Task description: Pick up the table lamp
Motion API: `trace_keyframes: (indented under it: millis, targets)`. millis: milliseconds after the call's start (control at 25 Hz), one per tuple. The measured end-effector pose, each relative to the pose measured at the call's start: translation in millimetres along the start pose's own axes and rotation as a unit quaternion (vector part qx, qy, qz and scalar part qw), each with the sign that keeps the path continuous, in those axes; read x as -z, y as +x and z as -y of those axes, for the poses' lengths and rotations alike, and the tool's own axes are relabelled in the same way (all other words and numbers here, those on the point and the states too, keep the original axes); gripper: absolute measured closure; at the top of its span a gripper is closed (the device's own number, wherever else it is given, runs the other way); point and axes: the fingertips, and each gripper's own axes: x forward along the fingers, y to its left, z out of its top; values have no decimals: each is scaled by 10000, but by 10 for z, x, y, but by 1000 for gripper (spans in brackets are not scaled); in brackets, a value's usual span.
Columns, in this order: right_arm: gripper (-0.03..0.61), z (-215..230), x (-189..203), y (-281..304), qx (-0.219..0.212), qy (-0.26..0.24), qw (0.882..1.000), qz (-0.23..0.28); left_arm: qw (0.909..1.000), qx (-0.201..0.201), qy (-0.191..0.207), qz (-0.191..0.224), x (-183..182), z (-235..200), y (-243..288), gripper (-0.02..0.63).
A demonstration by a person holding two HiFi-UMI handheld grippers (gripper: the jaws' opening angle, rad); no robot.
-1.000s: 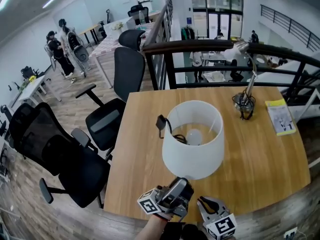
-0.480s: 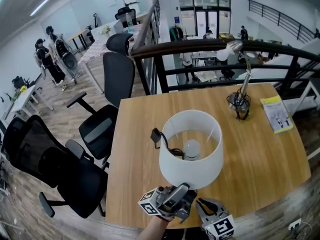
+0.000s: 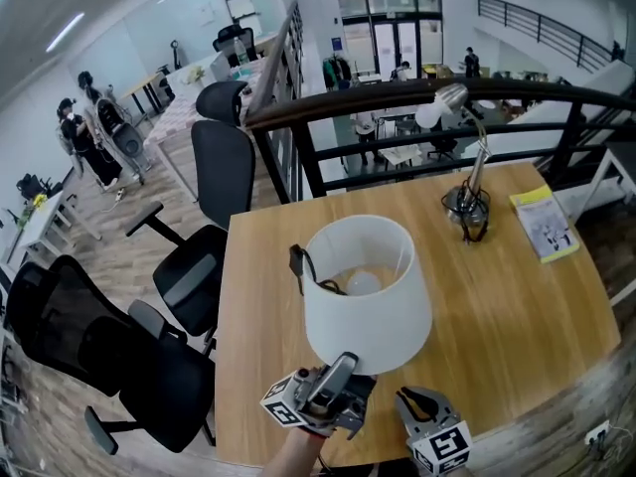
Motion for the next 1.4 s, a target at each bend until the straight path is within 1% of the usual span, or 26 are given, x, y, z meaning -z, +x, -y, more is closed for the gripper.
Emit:
trace_keyframes:
  millis: [80, 320, 640, 840, 880, 960, 1160, 1280, 1400]
  targets:
    - [525, 62, -56, 32, 92, 59, 9999, 45, 10000, 37, 3, 4, -98, -37, 32, 598]
    - [525, 225, -189, 187, 313, 172, 9993, 127, 9998, 146, -138, 46, -266, -153, 109, 603]
    - [523, 333, -341, 539, 279, 288, 9992, 29, 9993, 129, -347, -36, -516, -334, 176, 603]
    - [522, 375, -458, 795, 252, 310, 9991, -103, 9983, 88, -533, 215, -696, -478, 145, 603]
    - [517, 379, -477, 854, 229, 315, 9991, -138, 9977, 70, -616, 290, -731, -512, 144, 603]
    - [476, 391, -512, 968, 170, 357, 9990, -207, 9967, 49, -712, 393, -791, -566, 154, 603]
    - [431, 442, -597, 1233, 107, 269, 9986, -438, 9953, 39, -762, 601, -931, -661, 131, 603]
    - [407, 432, -621, 1402, -36, 204, 9978, -637, 9939, 36, -807, 746, -1012, -714, 112, 603]
    - [399, 414, -609, 1581, -141, 159, 9957, -905, 9930, 35, -835, 830, -1078, -754, 96, 603]
